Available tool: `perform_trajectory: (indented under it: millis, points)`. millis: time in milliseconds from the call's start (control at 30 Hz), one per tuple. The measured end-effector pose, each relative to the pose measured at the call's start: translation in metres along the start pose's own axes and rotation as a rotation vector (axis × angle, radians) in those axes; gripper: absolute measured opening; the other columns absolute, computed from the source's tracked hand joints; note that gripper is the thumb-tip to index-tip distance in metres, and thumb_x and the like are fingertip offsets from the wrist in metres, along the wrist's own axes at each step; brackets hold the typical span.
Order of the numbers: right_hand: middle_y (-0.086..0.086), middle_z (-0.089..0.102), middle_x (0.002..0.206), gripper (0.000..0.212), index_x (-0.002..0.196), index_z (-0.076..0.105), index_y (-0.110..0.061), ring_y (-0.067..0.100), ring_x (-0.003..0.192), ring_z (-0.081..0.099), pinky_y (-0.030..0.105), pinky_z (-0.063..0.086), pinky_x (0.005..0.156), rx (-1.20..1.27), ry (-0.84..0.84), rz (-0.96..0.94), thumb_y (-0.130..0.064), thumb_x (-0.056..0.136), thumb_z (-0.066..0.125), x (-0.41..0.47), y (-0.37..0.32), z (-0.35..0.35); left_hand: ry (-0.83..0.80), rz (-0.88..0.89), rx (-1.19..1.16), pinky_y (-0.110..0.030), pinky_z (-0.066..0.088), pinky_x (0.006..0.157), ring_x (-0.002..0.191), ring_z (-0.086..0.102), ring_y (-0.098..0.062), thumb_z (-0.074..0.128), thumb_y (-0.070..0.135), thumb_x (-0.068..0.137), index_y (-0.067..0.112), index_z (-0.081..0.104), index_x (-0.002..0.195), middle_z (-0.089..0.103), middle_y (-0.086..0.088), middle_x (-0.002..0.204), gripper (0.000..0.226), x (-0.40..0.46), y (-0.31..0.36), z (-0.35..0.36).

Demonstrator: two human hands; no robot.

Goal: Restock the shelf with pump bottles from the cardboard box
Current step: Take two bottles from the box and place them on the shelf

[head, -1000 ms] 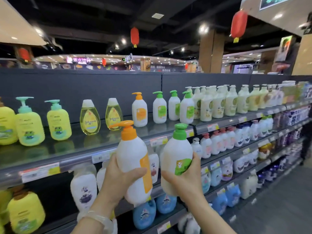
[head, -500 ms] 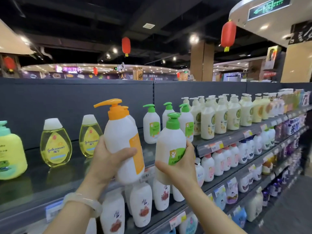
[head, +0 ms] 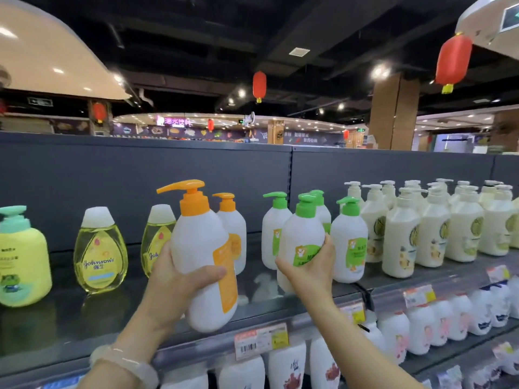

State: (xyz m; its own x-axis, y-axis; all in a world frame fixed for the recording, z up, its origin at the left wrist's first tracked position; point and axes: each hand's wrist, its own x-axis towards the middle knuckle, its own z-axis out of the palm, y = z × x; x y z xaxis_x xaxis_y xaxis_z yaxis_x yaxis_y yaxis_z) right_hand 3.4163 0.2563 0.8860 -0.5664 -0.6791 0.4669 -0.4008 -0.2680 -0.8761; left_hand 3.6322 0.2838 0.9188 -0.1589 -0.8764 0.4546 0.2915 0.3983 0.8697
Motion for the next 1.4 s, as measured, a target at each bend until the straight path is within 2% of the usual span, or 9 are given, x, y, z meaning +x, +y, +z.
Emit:
perform_trajectory:
  millis: [200, 433, 733, 833, 967, 1033, 1133, 1233, 1400]
  points:
    - [0.006, 0.037, 0.134, 0.101, 0.141, 0.026, -0.015, 0.02, 0.127, 0.034, 0.032, 0.035, 0.102, -0.039, -0.044, -0.04, -0.022, 0.057, 0.081, 0.009, 0.028, 0.007, 0.101, -0.005, 0.034, -0.033, 0.057, 0.058, 0.075, 0.071, -0.022, 0.078, 0.024, 0.033, 0.018, 0.06, 0.105, 0.074, -0.005, 0.088, 0.074, 0.007, -0.011, 0.003]
    - [0.006, 0.038, 0.131, 0.102, 0.141, 0.023, -0.016, 0.018, 0.123, 0.031, 0.034, 0.034, 0.101, -0.036, -0.045, -0.057, -0.019, 0.058, 0.081, 0.013, 0.033, 0.008, 0.14, -0.026, 0.112, -0.029, 0.057, 0.057, 0.085, 0.069, -0.025, 0.079, 0.029, 0.03, 0.011, 0.052, 0.12, 0.068, -0.012, 0.104, 0.096, 0.007, -0.025, 0.008]
    - [0.004, 0.018, 0.152, 0.119, 0.149, 0.007, -0.016, 0.02, 0.142, 0.013, 0.041, 0.018, 0.118, -0.06, -0.1, -0.059, -0.029, 0.061, 0.086, 0.007, 0.028, -0.005, 0.042, -0.028, 0.175, -0.054, 0.056, 0.077, 0.099, 0.064, -0.039, 0.082, 0.028, 0.039, 0.012, 0.051, 0.122, 0.065, -0.019, 0.111, 0.09, 0.025, -0.034, 0.008]
    - [0.008, 0.027, 0.143, 0.099, 0.147, 0.017, -0.013, 0.021, 0.136, 0.024, 0.036, 0.024, 0.115, -0.031, -0.021, -0.205, -0.023, 0.072, 0.08, -0.004, 0.022, -0.013, 0.064, -0.06, 0.151, -0.061, 0.053, 0.081, 0.102, 0.063, -0.039, 0.083, 0.028, 0.04, 0.014, 0.049, 0.123, 0.064, -0.018, 0.115, 0.091, 0.038, -0.045, 0.009]
    - [-0.004, 0.035, 0.127, 0.065, 0.136, 0.03, -0.016, 0.005, 0.121, 0.033, 0.004, 0.021, 0.105, -0.059, 0.015, -0.535, -0.022, 0.08, 0.062, -0.019, 0.014, -0.016, 0.109, -0.098, 0.105, -0.059, 0.053, 0.083, 0.101, 0.064, -0.037, 0.082, 0.029, 0.037, 0.016, 0.052, 0.121, 0.066, -0.015, 0.113, 0.09, 0.05, -0.063, 0.014]
    - [-0.008, 0.036, 0.125, 0.054, 0.131, 0.035, -0.019, 0.004, 0.118, 0.035, 0.006, 0.024, 0.104, -0.098, -0.055, -0.61, -0.026, 0.081, 0.053, -0.025, 0.016, -0.016, 0.095, -0.138, 0.083, -0.06, 0.052, 0.084, 0.1, 0.064, -0.041, 0.082, 0.026, 0.036, 0.014, 0.053, 0.119, 0.067, -0.018, 0.11, 0.088, 0.053, -0.072, 0.015]
    - [-0.007, 0.037, 0.126, 0.051, 0.128, 0.032, -0.025, 0.006, 0.117, 0.037, 0.013, 0.027, 0.103, -0.192, -0.266, -0.588, -0.031, 0.079, 0.046, -0.037, 0.031, -0.009, -0.024, -0.268, 0.064, -0.063, 0.05, 0.085, 0.099, 0.063, -0.045, 0.081, 0.021, 0.038, 0.011, 0.054, 0.118, 0.068, -0.021, 0.106, 0.085, 0.056, -0.076, 0.012]
    - [-0.009, 0.033, 0.128, 0.058, 0.134, 0.03, -0.028, 0.004, 0.12, 0.036, 0.017, 0.03, 0.105, -0.268, -0.448, -0.481, -0.039, 0.077, 0.04, -0.047, 0.044, -0.001, -0.137, -0.341, 0.117, -0.054, 0.053, 0.085, 0.101, 0.065, -0.04, 0.084, 0.022, 0.037, 0.013, 0.052, 0.123, 0.069, -0.018, 0.109, 0.092, 0.06, -0.073, 0.003]
    - [-0.009, 0.031, 0.128, 0.059, 0.139, 0.034, -0.012, 0.004, 0.12, 0.031, 0.013, 0.021, 0.106, -0.256, -0.42, -0.436, -0.021, 0.085, 0.054, -0.05, 0.037, 0.005, -0.192, -0.379, 0.136, -0.045, 0.055, 0.084, 0.105, 0.065, -0.031, 0.094, 0.039, 0.025, 0.02, 0.048, 0.128, 0.068, -0.01, 0.115, 0.115, 0.056, -0.069, -0.002]
